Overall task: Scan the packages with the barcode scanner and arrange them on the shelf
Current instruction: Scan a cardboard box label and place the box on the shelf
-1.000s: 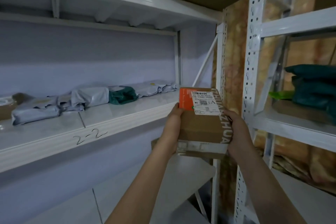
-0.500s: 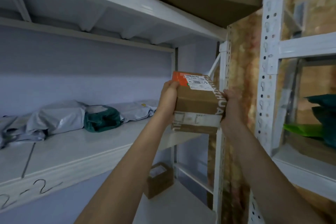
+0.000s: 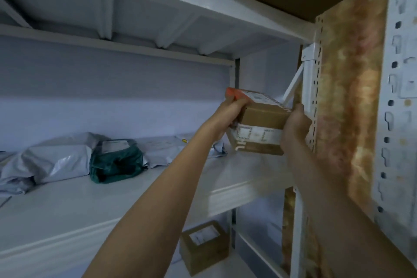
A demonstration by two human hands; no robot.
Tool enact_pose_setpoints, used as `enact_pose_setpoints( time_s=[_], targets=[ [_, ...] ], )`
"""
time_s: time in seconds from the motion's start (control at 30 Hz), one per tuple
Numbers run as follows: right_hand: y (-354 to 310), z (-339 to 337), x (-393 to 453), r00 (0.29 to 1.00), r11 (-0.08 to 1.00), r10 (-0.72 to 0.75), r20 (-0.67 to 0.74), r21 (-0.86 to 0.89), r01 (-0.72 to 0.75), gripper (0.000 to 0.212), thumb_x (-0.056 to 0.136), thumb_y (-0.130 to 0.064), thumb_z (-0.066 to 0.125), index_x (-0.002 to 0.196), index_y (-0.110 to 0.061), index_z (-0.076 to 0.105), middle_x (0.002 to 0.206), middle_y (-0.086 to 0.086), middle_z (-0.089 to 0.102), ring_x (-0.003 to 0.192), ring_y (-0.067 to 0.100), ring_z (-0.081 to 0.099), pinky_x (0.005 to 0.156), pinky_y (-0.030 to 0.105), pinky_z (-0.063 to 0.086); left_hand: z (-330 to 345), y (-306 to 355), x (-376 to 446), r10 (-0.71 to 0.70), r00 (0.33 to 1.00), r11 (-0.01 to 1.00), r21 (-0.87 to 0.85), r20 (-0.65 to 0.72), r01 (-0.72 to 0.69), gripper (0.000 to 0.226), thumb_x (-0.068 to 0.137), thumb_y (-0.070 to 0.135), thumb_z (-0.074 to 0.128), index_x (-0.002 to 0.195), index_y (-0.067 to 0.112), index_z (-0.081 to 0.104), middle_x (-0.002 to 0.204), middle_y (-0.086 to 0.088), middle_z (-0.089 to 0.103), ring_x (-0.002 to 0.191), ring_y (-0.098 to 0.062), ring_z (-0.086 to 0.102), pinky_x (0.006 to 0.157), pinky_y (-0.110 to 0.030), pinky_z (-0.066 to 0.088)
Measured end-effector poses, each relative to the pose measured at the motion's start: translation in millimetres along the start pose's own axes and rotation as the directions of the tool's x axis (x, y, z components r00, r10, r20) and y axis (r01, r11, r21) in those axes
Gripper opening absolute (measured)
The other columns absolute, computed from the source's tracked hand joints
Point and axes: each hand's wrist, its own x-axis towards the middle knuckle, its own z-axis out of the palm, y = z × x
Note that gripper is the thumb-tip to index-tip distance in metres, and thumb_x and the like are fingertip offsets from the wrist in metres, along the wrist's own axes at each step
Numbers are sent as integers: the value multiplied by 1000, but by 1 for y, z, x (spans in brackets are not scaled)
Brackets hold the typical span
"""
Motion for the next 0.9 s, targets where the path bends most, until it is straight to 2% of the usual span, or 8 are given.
enact_pose_setpoints(
  time_s=[0.17, 0.27, 0.37, 0.53, 0.7, 0.77, 0.83, 0.9],
  targets=[
    [27, 21, 51, 996, 984, -89, -14, -157, 86, 39, 97, -41, 37, 76, -14, 57, 90, 6, 63, 85, 26, 58, 77, 36, 45, 10, -22, 33, -105, 994, 983, 151, -28, 108, 71, 81, 57, 64, 140, 24, 41, 130, -8, 57, 116, -26, 57, 97, -40, 49],
    [48, 31, 72, 995, 966, -80, 53, -243, 91, 36, 100, -41, 35, 88, -15, 57, 85, 5, 57, 84, 28, 54, 75, 35, 40, 11, -40, 47, -111, 994, 968, 225, 4, 107, 67, 80, 47, 74, 132, 15, 46, 126, -9, 60, 110, -24, 62, 88, -33, 53],
    [69, 35, 88, 993, 942, -42, 110, -326, 76, 42, 99, -43, 35, 87, -11, 59, 83, 6, 56, 77, 27, 54, 70, 34, 39, 10, -59, 58, -174, 985, 911, 381, 1, 160, 80, 75, 39, 80, 136, 7, 41, 134, -7, 53, 117, -25, 57, 100, -36, 49],
    [92, 40, 106, 984, 928, -55, 169, -355, 113, 44, 101, -43, 37, 72, -16, 57, 77, 4, 57, 65, 19, 50, 59, 29, 36, 8, -76, 71, -150, 988, 886, 448, 35, 118, 31, 81, 8, 73, 110, 15, 63, 107, -4, 68, 104, -21, 63, 83, -22, 52],
    [97, 49, 111, 973, 863, -101, 208, -468, 190, 61, 102, -60, 31, 74, -13, 58, 90, 13, 66, 64, 19, 52, 69, 33, 43, 7, -83, 81, -99, 995, 800, 593, -12, 87, 43, 83, 15, 72, 124, 14, 63, 118, -8, 68, 112, -23, 62, 103, -39, 48],
    [92, 59, 108, 954, 849, -19, 298, -500, 173, 74, 101, -63, 22, 113, -3, 63, 123, 21, 63, 93, 30, 61, 85, 38, 47, 8, -87, 83, -84, 996, 731, 678, -31, 83, 41, 85, 24, 71, 124, 15, 63, 120, -8, 67, 113, -24, 61, 103, -41, 48],
    [89, 71, 102, 936, 824, 119, 331, -559, 93, 81, 100, -65, 18, 154, -5, 27, 153, 22, 37, 133, 38, 44, 110, 46, 35, 10, -91, 89, -96, 992, 626, 770, -83, 125, 46, 86, 34, 68, 127, 16, 60, 126, -10, 63, 118, -28, 57, 105, -45, 44],
    [90, 81, 96, 942, 714, 169, 291, -695, 87, 80, 98, -67, 22, 156, -13, 10, 155, 22, 25, 138, 39, 33, 114, 52, 28, 11, -94, 96, -140, 980, 532, 824, -142, 195, 53, 87, 43, 64, 132, 16, 56, 133, -14, 57, 125, -33, 52, 108, -49, 40]
  ],
)
